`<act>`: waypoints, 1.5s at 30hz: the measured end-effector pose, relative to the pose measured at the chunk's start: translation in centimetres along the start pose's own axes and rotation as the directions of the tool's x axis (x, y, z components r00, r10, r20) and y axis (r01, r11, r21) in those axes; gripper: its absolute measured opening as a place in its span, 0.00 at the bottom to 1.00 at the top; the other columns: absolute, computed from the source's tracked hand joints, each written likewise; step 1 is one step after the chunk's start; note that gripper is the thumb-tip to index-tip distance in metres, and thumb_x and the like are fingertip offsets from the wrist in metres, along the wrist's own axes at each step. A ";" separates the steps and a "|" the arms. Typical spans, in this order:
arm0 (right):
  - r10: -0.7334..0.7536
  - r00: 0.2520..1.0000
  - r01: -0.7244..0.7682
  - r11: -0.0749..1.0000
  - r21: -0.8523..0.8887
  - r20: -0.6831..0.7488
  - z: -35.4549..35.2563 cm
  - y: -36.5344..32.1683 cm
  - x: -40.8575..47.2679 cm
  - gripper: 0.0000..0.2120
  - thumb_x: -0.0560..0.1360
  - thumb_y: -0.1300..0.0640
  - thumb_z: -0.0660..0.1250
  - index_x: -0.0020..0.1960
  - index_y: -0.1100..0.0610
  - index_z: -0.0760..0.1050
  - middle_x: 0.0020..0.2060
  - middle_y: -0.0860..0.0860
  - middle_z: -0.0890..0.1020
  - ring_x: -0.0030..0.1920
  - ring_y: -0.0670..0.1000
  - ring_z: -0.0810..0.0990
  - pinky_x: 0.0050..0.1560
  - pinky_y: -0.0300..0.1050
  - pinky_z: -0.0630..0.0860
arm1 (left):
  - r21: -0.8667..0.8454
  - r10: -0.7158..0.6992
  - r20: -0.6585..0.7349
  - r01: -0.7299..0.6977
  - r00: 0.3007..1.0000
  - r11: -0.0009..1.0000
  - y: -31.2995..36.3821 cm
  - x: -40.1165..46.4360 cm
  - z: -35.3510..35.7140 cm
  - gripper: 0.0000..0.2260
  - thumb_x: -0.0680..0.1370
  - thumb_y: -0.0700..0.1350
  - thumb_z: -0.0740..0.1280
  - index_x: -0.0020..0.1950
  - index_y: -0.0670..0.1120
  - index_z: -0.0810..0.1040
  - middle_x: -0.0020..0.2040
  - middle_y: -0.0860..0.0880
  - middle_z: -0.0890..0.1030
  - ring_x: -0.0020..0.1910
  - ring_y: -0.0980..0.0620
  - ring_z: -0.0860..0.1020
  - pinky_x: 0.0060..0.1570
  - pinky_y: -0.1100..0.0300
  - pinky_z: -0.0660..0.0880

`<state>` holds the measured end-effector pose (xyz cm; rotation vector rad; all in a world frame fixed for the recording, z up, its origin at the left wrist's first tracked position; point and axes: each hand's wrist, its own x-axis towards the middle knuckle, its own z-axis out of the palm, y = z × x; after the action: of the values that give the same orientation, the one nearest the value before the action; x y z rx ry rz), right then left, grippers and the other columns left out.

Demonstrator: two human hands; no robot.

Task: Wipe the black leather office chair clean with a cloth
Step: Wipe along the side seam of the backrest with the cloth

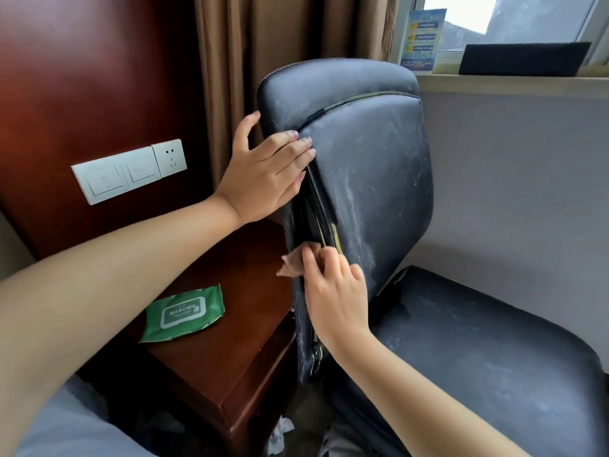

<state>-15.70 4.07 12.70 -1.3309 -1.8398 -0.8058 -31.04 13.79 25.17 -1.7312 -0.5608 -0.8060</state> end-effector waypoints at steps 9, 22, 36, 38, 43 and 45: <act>0.057 0.997 -0.057 0.998 -0.005 -0.052 0.4 -0.9 1.4 0.18 0.68 0.61 0.71 0.58 0.59 0.79 0.42 0.53 0.78 0.36 0.52 0.75 0.34 0.43 0.63 | -0.005 -0.029 0.005 0.029 1.000 1.000 0.5 -0.1 -0.1 0.13 0.80 0.45 0.62 0.59 0.42 0.81 0.58 0.47 0.81 0.60 0.48 0.73 0.63 0.33 0.64; 0.014 0.997 -0.024 0.992 -0.128 -0.078 -2.0 0.0 5.6 0.15 0.68 0.62 0.63 0.53 0.56 0.80 0.41 0.50 0.78 0.35 0.52 0.72 0.34 0.44 0.60 | -0.020 -0.050 0.012 0.051 0.999 0.999 0.8 -0.3 0.1 0.13 0.79 0.41 0.62 0.60 0.41 0.80 0.59 0.46 0.81 0.61 0.47 0.74 0.64 0.32 0.63; -0.075 0.995 0.062 0.983 -0.174 -0.068 -2.4 0.4 3.6 0.19 0.69 0.64 0.52 0.51 0.56 0.80 0.40 0.50 0.77 0.34 0.51 0.72 0.34 0.44 0.61 | -0.006 -0.063 0.025 0.063 0.998 0.998 1.3 -0.2 -0.4 0.13 0.78 0.41 0.62 0.59 0.41 0.80 0.59 0.45 0.80 0.61 0.46 0.73 0.64 0.31 0.63; -0.064 0.995 0.050 0.982 -0.180 -0.074 -2.3 0.3 4.5 0.19 0.70 0.64 0.52 0.49 0.56 0.79 0.39 0.50 0.77 0.34 0.51 0.72 0.34 0.44 0.61 | 0.002 -0.062 0.030 0.062 0.998 0.998 1.3 -0.2 -0.4 0.13 0.78 0.41 0.62 0.59 0.41 0.80 0.59 0.45 0.80 0.61 0.46 0.73 0.65 0.32 0.63; -0.166 0.984 0.175 0.960 -0.218 0.058 0.1 0.3 0.1 0.10 0.73 0.60 0.60 0.45 0.58 0.81 0.38 0.50 0.76 0.34 0.50 0.72 0.35 0.43 0.61 | -0.010 -0.071 0.038 0.072 0.997 0.997 1.2 -0.3 -0.3 0.13 0.79 0.41 0.61 0.60 0.40 0.79 0.60 0.45 0.80 0.61 0.46 0.73 0.64 0.31 0.63; -0.194 0.965 0.229 0.950 -0.211 0.176 0.4 0.4 -1.7 0.10 0.60 0.60 0.72 0.42 0.57 0.81 0.37 0.50 0.74 0.33 0.50 0.71 0.34 0.42 0.62 | -0.007 -0.077 0.043 0.077 0.996 0.997 1.3 -0.3 -0.3 0.14 0.79 0.41 0.61 0.61 0.40 0.79 0.60 0.45 0.80 0.62 0.46 0.72 0.64 0.31 0.63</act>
<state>-15.06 3.60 11.12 -1.3839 -2.0880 -1.0839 -30.37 13.09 24.22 -1.7467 -0.6571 -0.8278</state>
